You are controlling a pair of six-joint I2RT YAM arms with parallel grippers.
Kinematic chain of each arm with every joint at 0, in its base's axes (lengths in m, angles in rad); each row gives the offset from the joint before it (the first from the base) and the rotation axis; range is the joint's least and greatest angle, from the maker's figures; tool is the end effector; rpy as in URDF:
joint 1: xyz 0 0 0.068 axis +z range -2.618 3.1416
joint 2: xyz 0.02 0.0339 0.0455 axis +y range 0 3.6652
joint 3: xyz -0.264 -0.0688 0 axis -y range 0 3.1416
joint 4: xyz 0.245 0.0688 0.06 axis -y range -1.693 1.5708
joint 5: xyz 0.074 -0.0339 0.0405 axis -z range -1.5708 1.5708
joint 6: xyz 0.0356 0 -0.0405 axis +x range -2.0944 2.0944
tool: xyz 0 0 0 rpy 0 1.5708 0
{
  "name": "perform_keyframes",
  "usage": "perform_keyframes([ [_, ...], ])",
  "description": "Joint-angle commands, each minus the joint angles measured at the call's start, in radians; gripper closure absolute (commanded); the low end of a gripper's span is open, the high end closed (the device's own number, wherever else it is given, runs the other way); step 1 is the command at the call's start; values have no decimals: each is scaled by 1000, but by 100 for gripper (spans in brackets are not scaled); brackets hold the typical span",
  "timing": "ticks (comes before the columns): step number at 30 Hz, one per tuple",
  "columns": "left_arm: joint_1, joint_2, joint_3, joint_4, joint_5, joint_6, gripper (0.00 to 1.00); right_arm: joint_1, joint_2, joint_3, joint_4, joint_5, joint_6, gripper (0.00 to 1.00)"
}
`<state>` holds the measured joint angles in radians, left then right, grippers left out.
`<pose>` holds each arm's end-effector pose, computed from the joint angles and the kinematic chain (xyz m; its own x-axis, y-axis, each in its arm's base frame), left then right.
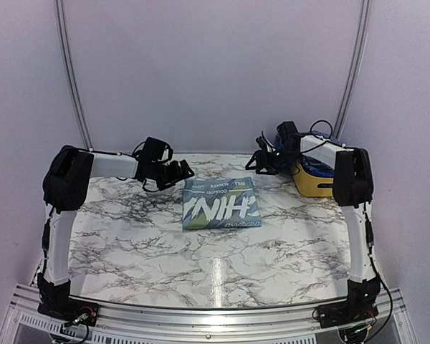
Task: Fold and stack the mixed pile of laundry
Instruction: Smooth out the square-folded T-shirt at the center of the board.
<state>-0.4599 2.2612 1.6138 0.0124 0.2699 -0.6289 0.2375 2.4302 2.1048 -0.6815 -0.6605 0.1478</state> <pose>0.4501 -0.2335 0.1529 -0.7947 -0.2391 -0.5580 0.1888 0.7762 -0.6015 0.5060 0.1450 0.1781 -0.8868 -0.0950 -0.4523 -0.3780 0.7121 0.5916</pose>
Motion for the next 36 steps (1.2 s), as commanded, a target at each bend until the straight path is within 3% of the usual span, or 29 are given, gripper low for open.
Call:
perform_keyframes([
  [1,-15,-155,-5,-11,4,85,1,-5,-186,-82,57,-90,46,32],
  [5,-68,-100,70,6,136,38,1,49,-219,-224,279,-242,189,31],
  [11,-91,69,143,188,178,-132,1,75,-44,-143,523,-348,404,32],
  [15,-82,183,210,189,178,-164,1,51,72,-143,686,-389,541,34],
  [18,-49,209,173,191,163,-205,1,20,137,-148,707,-382,555,36],
  [23,-8,144,64,202,156,-154,1,-9,122,-167,651,-381,523,37],
  [28,-15,-46,-50,152,170,-27,1,-7,-67,-207,559,-400,451,36],
  [33,-45,-243,-216,159,208,-6,1,37,-269,-501,669,-445,504,35],
  [36,-97,-262,-265,187,279,-52,1,102,-297,-594,701,-478,507,35],
])
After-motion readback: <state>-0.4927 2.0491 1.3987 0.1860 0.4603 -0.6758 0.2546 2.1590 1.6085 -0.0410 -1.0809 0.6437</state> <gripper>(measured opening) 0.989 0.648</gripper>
